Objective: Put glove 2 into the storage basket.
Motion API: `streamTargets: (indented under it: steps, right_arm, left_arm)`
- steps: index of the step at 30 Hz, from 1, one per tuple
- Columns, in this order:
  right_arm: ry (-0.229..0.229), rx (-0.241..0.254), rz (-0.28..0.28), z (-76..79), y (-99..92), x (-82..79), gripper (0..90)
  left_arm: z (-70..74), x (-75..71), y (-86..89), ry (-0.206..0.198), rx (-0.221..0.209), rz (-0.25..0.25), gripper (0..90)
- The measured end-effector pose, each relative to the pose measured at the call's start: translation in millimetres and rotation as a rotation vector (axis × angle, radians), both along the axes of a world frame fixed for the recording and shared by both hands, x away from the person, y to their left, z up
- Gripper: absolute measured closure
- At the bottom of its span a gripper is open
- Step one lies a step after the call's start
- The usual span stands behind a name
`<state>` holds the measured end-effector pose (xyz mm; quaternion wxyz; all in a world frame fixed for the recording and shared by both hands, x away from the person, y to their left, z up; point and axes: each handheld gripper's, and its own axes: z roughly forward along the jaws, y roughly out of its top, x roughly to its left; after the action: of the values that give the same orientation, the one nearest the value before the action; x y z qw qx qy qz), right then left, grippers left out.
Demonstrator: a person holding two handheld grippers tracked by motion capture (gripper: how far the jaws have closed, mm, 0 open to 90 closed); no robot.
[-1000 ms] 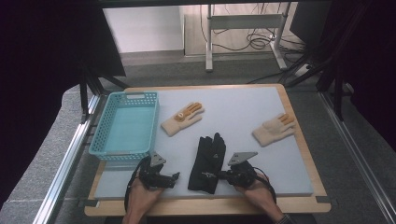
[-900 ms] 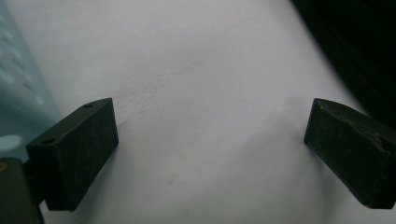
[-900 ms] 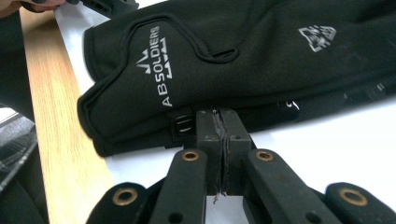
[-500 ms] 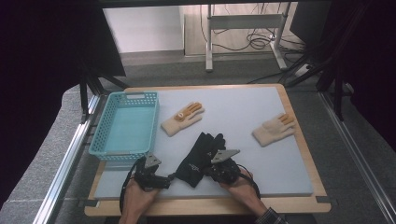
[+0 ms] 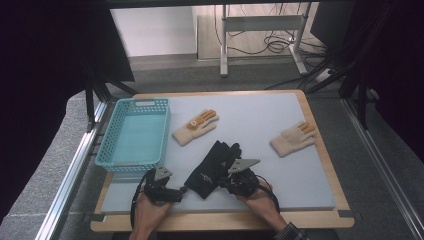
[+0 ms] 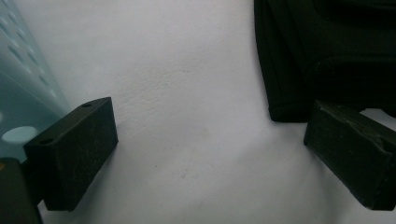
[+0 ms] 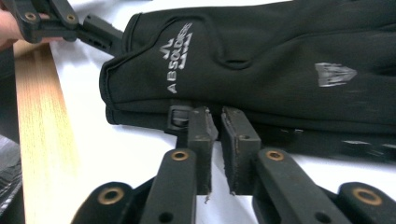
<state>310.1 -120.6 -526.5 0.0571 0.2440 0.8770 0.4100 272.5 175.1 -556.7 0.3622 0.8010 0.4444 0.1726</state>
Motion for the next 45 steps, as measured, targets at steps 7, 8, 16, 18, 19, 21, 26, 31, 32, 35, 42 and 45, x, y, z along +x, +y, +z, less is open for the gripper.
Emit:
streamTargets:
  steps: [7, 8, 16, 18, 19, 21, 26, 31, 32, 35, 42, 45]
  right_arm:
    - [-0.040, -0.014, -0.076, 9.5, -30.1, 5.9, 67.4]
    - [-0.047, -0.018, -0.118, 11.4, -44.3, 9.7, 63.0]
    - [-0.068, -0.044, -0.254, 12.5, -91.1, 19.1, 47.9]
    - [-0.063, -0.044, -0.285, 10.6, -101.9, 21.8, 44.4]
    - [-0.066, -0.052, -0.305, 9.2, -107.5, 23.4, 42.9]
    - [-0.064, -0.064, -0.328, 7.4, -114.4, 25.5, 40.1]
    - [-0.074, -0.095, -0.381, -0.7, -127.1, 30.4, 35.3]
    - [-0.099, -0.097, -0.380, -3.8, -128.6, 29.7, 33.8]
    - [-0.107, -0.102, -0.380, -4.2, -127.6, 29.2, 33.3]
    - [-0.103, -0.098, -0.386, -4.6, -128.0, 29.6, 31.8]
    - [-0.108, -0.103, -0.394, -5.0, -127.7, 29.5, 29.9]
    - [-0.108, -0.103, -0.396, -5.1, -127.7, 29.6, 29.6]
  left_arm:
    - [-0.1, 0.0, -0.1, 0.002, -0.002, 0.001, 2.8]
    - [-0.1, 0.1, 0.0, 0.003, -0.002, 0.001, 2.9]
    - [0.0, 0.2, -0.1, 0.004, -0.002, 0.001, 2.8]
    - [0.1, 0.5, -0.2, 0.005, -0.002, 0.000, 2.8]
    - [0.2, 0.6, -0.2, 0.006, -0.001, -0.001, 2.8]
    - [0.4, 0.7, -0.2, 0.007, 0.000, -0.002, 2.7]
    - [0.6, 0.9, 0.0, 0.009, 0.001, -0.007, 2.5]
    - [0.9, 0.6, 0.9, 0.009, 0.002, -0.013, 3.0]
    - [1.0, 0.6, 1.1, 0.009, 0.002, -0.015, 3.1]
    - [1.1, 0.5, 1.8, 0.008, 0.000, -0.020, 3.4]
    - [6.0, -4.0, 3.5, 0.017, -0.004, -0.036, 5.1]
    - [15.1, -10.3, 5.7, 0.006, -0.036, -0.046, 5.3]
